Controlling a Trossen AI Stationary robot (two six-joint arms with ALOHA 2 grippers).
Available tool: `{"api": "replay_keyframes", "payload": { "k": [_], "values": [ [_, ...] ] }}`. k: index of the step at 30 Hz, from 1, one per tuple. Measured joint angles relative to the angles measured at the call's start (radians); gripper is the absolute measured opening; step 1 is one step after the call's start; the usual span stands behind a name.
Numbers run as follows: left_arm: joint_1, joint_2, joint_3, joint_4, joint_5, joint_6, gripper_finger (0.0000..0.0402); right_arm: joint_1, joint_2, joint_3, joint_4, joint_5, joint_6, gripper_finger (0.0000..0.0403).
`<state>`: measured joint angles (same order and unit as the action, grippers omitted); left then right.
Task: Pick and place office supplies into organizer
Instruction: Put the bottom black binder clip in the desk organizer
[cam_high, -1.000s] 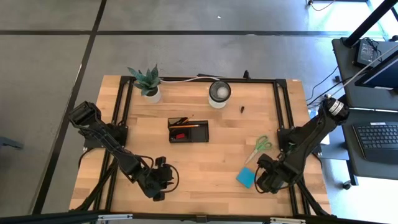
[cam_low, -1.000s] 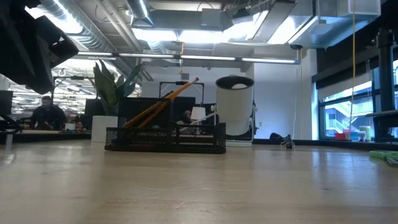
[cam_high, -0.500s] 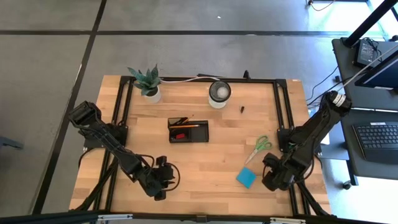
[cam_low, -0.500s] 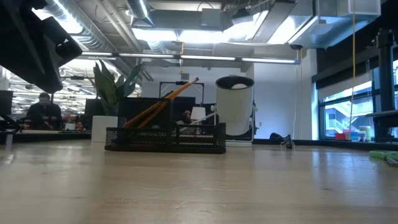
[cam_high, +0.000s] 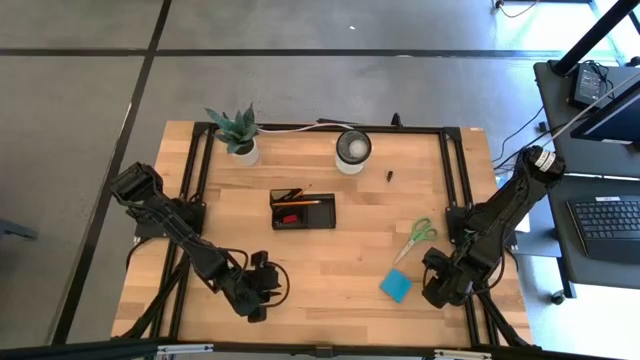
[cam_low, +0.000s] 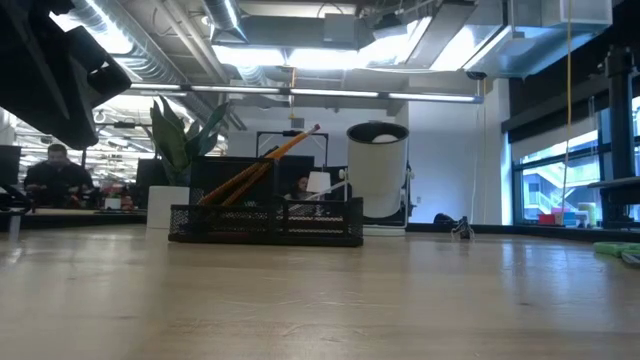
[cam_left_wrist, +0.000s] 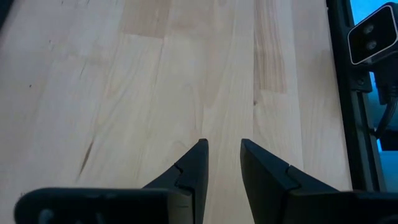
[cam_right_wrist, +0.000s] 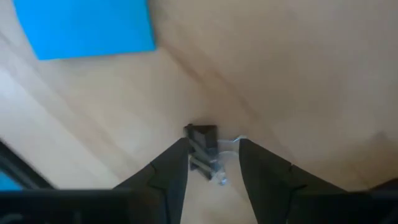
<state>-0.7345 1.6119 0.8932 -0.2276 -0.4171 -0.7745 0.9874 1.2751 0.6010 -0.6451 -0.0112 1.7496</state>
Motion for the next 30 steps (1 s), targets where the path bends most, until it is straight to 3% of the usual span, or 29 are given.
{"api": "replay_keyframes", "payload": {
  "k": [25,30],
  "values": [
    [0.0,0.0,0.0,0.0,0.0,-0.016,0.0086,0.0,0.0,0.0,0.019,-0.036,-0.05,0.0112],
    [0.0,0.0,0.0,0.0,0.0,-0.025,0.0086,0.0,0.002,-0.055,0.111,-0.036,-0.05,0.0112]
  ]
}}
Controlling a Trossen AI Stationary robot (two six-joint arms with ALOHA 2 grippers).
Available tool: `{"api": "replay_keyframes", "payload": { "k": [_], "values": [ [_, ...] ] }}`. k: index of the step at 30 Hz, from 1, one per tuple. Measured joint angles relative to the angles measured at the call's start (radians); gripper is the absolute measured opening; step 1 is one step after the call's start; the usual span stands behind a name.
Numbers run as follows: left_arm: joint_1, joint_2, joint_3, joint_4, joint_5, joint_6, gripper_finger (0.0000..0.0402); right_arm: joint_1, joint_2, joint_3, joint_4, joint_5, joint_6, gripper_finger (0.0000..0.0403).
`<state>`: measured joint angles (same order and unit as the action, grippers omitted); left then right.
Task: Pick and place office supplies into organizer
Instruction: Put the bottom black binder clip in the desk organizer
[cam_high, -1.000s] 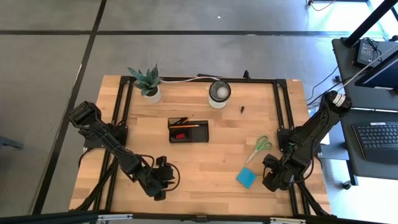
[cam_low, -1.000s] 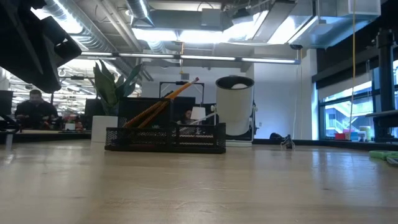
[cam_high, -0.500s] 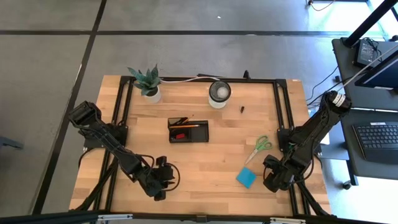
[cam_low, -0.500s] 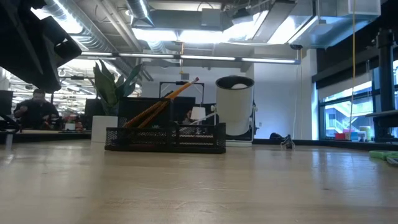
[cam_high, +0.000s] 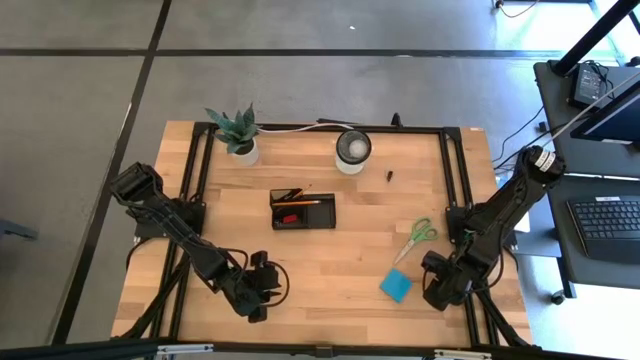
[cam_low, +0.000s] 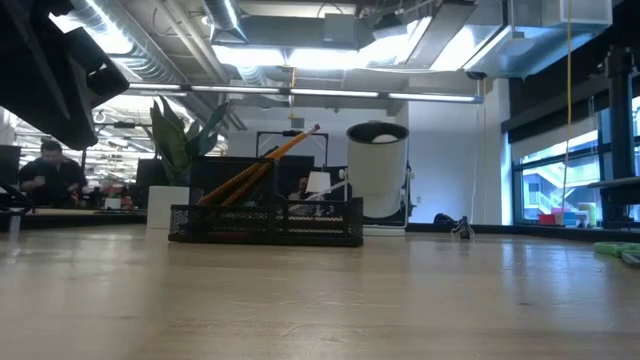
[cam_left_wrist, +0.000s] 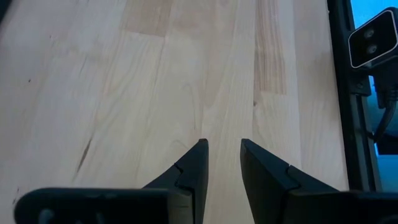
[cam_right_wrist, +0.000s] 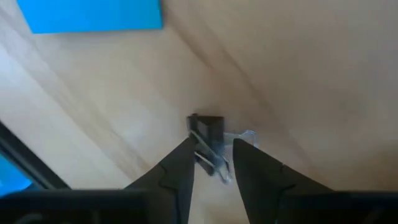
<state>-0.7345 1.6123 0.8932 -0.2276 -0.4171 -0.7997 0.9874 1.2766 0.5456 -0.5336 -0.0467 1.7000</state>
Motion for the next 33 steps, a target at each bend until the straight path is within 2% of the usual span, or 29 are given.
{"api": "replay_keyframes", "payload": {
  "k": [6,19,27,33],
  "values": [
    [0.0,0.0,0.0,0.0,0.0,-0.01,0.0086,0.0,0.0,-0.048,0.066,0.0,0.0,0.0107],
    [0.012,0.0,0.0,0.0,-0.004,-0.009,0.0086,0.0,-0.003,-0.049,0.08,-0.035,-0.007,0.0026],
    [0.017,0.0,0.0,0.0,-0.004,-0.008,0.0086,0.0,-0.003,-0.041,0.081,-0.037,-0.007,0.0013],
    [0.017,0.0,0.0,0.0,-0.004,0.011,0.0086,0.0,0.002,0.051,0.008,0.004,-0.053,0.0009]
  ]
}}
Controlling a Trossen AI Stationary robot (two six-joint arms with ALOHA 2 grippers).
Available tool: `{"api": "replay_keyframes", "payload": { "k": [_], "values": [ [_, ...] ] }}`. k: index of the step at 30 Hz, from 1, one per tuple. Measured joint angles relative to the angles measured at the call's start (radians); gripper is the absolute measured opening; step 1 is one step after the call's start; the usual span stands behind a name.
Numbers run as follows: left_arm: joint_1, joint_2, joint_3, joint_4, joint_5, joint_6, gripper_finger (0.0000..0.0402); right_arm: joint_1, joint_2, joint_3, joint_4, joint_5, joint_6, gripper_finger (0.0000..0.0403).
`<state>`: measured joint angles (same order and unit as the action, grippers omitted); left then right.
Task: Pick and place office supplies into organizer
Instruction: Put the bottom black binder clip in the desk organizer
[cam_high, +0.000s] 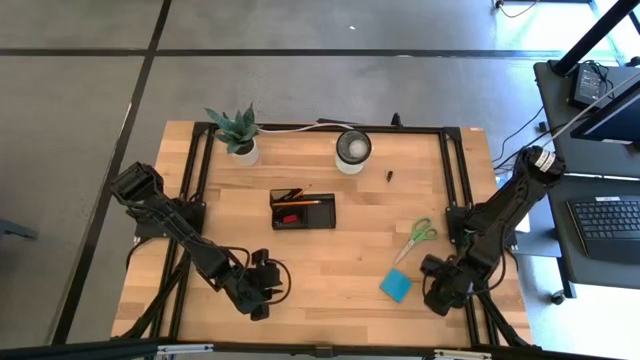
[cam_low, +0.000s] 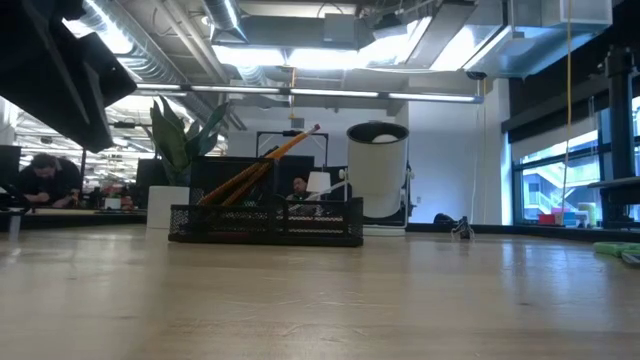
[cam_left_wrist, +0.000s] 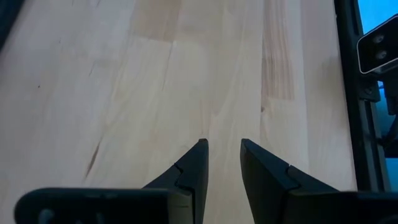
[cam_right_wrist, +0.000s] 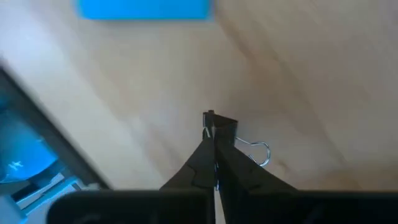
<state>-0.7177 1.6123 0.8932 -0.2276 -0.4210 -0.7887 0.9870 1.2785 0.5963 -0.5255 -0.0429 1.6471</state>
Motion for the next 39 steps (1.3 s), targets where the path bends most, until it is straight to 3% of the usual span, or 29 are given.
{"api": "replay_keyframes", "payload": {
  "k": [4,8,13,16,22,26,33,39],
  "values": [
    [0.0,0.0,0.0,0.0,0.005,0.008,0.0086,-0.012,0.0,0.088,-0.086,0.074,-0.027,0.0008],
    [0.0,0.0,0.0,0.0,0.097,0.007,0.0086,-0.049,-0.001,0.176,-0.103,0.217,-0.125,0.0008],
    [0.0,0.0,0.0,-0.002,0.138,-0.01,0.0086,-0.153,0.0,0.246,-0.026,0.503,-0.426,0.0008],
    [0.0,0.0,0.0,-0.018,0.124,-0.01,0.0086,-0.252,0.03,0.261,0.111,0.568,-0.684,0.0008],
    [0.0,0.0,0.0,-0.023,0.124,-0.01,0.0086,-0.451,0.171,0.264,0.558,0.566,-1.218,0.0008],
    [-0.001,0.0,0.0,-0.026,0.124,-0.01,0.0086,-0.548,0.274,0.267,0.769,0.556,-1.395,0.0008],
    [-0.004,0.0,0.0,-0.038,0.124,-0.01,0.0086,-0.649,0.514,0.455,0.787,0.481,-1.543,0.0008],
    [-0.012,0.0,0.0,-0.039,0.123,-0.01,0.0086,-0.711,0.695,0.693,0.615,0.466,-1.629,0.0008]
  ]
}}
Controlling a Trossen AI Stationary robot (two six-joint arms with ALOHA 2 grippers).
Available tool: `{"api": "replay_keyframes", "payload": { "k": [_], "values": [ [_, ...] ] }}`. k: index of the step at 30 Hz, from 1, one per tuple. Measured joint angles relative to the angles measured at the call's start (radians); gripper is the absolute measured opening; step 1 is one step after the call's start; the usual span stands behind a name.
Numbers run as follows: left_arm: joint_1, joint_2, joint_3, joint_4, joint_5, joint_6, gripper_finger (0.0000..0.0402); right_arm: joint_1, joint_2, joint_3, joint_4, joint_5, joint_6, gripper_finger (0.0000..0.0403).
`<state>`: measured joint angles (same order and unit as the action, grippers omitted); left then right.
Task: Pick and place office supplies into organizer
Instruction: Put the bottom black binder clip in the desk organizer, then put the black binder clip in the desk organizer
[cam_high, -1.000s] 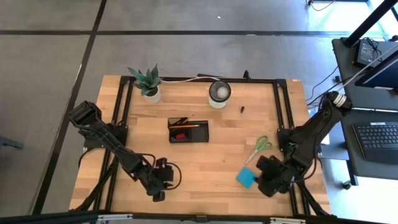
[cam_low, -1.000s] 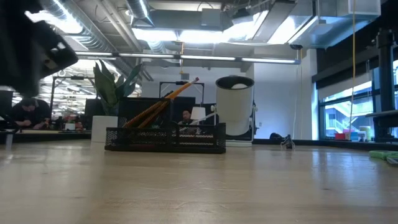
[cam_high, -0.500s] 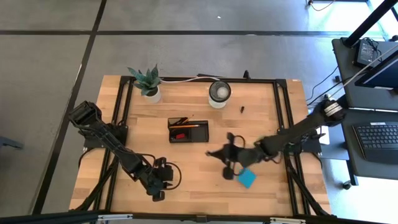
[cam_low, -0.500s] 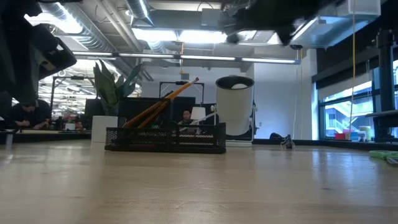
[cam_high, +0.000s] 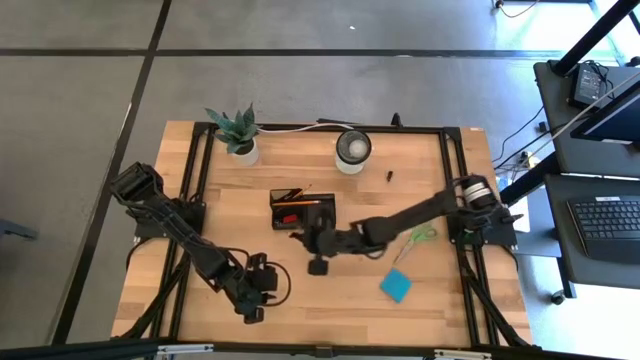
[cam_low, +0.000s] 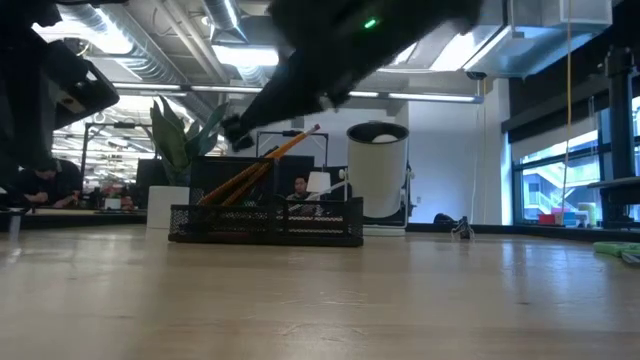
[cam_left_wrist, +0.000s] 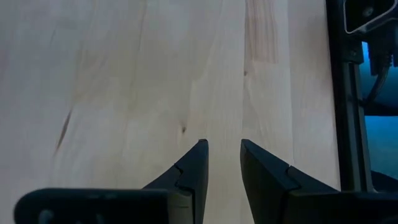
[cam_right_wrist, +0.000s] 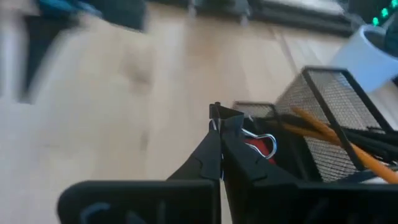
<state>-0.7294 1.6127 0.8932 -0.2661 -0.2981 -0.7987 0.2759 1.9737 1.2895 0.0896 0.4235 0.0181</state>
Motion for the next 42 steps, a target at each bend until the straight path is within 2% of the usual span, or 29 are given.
{"api": "replay_keyframes", "payload": {
  "k": [5,14,42],
  "values": [
    [-0.017,0.0,0.0,0.0,0.001,-0.001,0.0086,-0.05,0.082,0.093,-0.046,0.002,-0.014,0.0008],
    [-0.043,0.0,0.0,0.0,-0.006,-0.001,0.0086,-0.113,0.152,0.112,-0.063,0.015,-0.03,0.0008],
    [-0.043,0.0,0.0,0.0,-0.024,0.0,0.0086,-0.118,0.166,0.111,-0.084,0.03,-0.027,0.0037]
  ]
}}
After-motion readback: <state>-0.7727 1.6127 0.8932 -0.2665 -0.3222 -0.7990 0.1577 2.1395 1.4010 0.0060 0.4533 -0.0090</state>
